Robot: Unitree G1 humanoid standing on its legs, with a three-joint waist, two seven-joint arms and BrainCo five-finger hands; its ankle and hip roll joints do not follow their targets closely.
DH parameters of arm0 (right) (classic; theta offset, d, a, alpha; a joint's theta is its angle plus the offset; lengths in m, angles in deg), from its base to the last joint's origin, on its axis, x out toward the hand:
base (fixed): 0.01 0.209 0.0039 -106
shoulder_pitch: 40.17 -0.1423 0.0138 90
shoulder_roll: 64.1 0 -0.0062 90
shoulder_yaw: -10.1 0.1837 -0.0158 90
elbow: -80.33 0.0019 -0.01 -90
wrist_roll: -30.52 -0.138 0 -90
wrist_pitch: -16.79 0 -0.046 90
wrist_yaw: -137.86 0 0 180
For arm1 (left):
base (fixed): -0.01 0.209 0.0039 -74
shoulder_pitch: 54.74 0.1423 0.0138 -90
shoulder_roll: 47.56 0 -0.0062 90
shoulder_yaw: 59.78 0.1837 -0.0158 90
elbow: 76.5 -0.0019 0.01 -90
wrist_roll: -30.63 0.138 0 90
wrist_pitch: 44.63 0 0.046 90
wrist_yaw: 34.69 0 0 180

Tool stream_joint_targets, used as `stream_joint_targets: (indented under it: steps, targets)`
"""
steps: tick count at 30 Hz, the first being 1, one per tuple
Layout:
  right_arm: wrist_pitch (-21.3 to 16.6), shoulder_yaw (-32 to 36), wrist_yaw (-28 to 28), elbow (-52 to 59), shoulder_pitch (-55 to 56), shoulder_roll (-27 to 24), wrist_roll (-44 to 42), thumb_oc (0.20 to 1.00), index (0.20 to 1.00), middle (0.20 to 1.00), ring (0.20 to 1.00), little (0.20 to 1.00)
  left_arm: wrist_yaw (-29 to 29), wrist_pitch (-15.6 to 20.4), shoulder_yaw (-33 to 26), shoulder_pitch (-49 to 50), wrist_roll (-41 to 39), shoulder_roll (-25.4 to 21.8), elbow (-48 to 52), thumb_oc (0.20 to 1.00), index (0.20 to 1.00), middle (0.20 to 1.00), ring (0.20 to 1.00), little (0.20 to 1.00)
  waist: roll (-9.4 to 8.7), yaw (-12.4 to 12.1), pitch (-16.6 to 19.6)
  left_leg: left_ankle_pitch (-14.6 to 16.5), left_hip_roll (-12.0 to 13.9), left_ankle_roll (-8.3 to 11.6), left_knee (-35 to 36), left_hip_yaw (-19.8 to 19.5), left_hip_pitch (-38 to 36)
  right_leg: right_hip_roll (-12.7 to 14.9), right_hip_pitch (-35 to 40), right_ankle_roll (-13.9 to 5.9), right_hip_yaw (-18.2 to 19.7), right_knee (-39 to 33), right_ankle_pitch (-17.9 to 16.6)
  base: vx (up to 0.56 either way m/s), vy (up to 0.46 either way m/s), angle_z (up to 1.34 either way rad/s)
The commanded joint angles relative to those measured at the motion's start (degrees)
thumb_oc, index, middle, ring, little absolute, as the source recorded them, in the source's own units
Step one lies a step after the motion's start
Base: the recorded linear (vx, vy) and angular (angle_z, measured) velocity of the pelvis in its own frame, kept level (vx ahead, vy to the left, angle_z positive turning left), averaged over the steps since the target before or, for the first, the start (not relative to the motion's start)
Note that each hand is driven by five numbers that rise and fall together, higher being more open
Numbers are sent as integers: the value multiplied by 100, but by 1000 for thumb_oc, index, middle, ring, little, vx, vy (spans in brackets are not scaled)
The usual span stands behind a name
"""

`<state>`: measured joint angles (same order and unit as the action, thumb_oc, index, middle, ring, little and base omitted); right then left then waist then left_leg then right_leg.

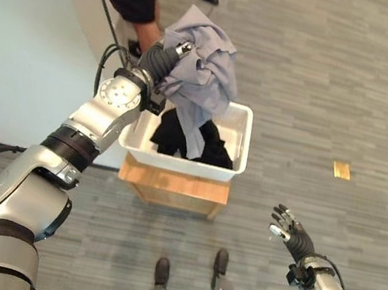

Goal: Pick up bed clothes into laundry basket.

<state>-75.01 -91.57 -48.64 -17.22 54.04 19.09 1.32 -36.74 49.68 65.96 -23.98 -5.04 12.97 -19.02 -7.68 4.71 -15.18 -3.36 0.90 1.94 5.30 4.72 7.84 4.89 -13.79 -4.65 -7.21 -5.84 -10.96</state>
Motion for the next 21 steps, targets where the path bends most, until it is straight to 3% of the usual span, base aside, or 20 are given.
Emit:
stream_joint_targets:
  steps: [1, 11, 15, 21]
  targets:
    - [-368, 268, 41, 392, -271, -245, 44, 1000, 1000, 1000, 1000, 1000, -89, 342, 7, -1120, 472, -228, -290, 200, 200, 200, 200, 200, 136, 7, -186, -145, 127, 200, -30, -148, 363, 171, 624, -532, -296, 84, 747, -24, -33, -5]
    - [-420, -124, 120, 395, -518, -144, 181, 1000, 1000, 1000, 1000, 1000, -209, 285, 168, -1367, 897, 163, -683, 200, 200, 200, 200, 200, 58, 36, -411, -185, 175, 198, -30, -104, 565, 104, 348, -541, -255, 84, 658, 3, -4, -5]
    - [-499, -60, 47, 486, -406, -234, 260, 1000, 1000, 1000, 1000, 1000, -90, 286, 988, -1782, 2435, -39, -463, 200, 200, 200, 200, 200, 52, 58, -479, -169, 180, 185, -30, -79, 584, 100, 305, -553, -241, 84, 643, 0, 0, -1]
    - [-699, 113, 32, 528, -183, -305, 274, 1000, 1000, 1000, 1000, 1000, -430, 261, 1393, -1980, 3868, -133, -505, 200, 200, 200, 200, 200, 44, 84, -585, -177, 176, 177, -30, -91, 664, 99, 232, -555, -283, 84, 645, -12, 0, -1]
